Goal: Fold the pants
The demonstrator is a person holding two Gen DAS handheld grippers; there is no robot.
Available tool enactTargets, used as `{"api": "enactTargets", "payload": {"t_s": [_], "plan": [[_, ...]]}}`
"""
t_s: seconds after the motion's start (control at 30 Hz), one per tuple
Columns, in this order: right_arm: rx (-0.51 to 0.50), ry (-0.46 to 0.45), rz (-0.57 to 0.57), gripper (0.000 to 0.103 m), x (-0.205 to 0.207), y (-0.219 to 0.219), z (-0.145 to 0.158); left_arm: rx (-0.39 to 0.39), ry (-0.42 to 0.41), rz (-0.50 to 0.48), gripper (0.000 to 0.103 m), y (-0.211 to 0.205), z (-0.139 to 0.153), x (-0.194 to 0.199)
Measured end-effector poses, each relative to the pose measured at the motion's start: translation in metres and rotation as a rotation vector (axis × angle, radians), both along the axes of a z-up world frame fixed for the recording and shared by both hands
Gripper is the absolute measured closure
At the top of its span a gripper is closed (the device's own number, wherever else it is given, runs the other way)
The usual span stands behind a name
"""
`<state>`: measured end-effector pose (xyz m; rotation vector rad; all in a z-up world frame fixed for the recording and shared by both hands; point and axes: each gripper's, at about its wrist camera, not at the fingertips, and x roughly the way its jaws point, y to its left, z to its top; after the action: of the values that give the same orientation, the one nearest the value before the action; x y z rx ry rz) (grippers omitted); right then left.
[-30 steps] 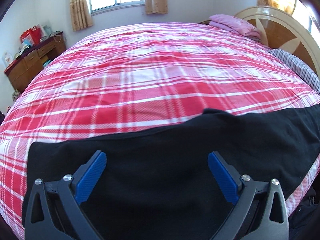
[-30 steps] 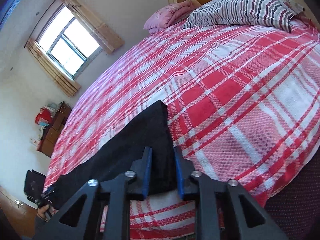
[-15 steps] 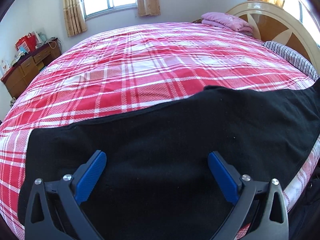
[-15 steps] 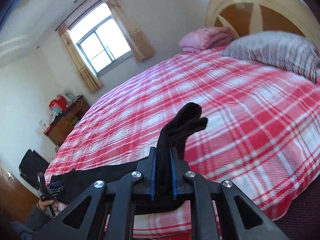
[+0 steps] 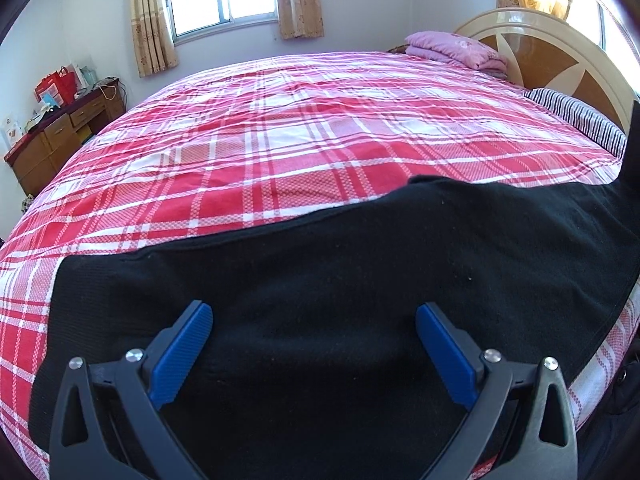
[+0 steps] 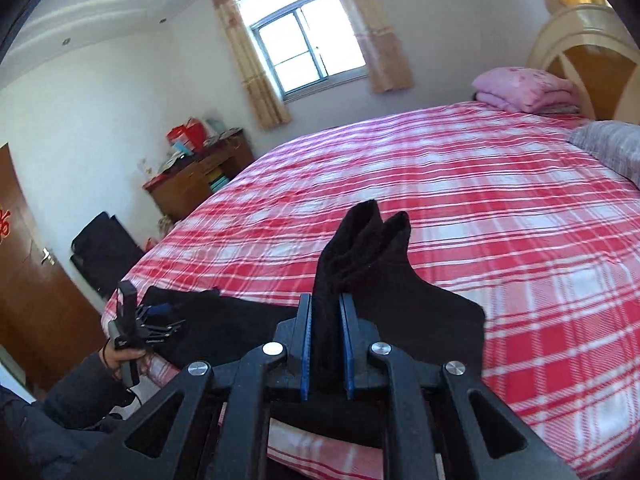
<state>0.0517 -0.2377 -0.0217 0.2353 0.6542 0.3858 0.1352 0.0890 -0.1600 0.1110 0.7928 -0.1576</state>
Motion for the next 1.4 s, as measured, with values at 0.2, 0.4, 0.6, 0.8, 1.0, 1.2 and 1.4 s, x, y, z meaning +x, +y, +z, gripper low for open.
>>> {"api": "enactTargets", "payload": {"t_s": [0.2,0.4,0.6,0.8,1.0,1.2,1.4], "plan": [[-0.011,0.034,0.101,0.090,0.023,0.053,-0.018,0.000,-0.006,0.000,0.000,0.000,0.000,-0.001],[-0.049,0.069,0.191,0.090,0.042,0.106,-0.039,0.000,-0.011,0.002,0.000,0.000,0.000,-0.002],[-0.113,0.102,0.259,0.090,0.055,0.149,-0.064,0.001,-0.011,0.003,0.000,0.000,0.000,-0.002],[-0.181,0.181,0.310,0.090,0.065,0.171,-0.102,-0.002,-0.008,0.013,0.000,-0.008,0.006,-0.005],[-0.184,0.244,0.368,0.053,0.061,0.170,-0.113,-0.099,-0.007,-0.115,0.000,-0.045,0.026,-0.015],[-0.156,0.137,0.331,0.052,0.040,0.122,-0.077,-0.199,0.052,-0.261,0.000,-0.097,0.030,-0.014],[0.017,0.132,0.024,0.051,0.044,0.023,-0.074,-0.315,0.132,-0.340,0.003,-0.153,0.023,0.005]]}}
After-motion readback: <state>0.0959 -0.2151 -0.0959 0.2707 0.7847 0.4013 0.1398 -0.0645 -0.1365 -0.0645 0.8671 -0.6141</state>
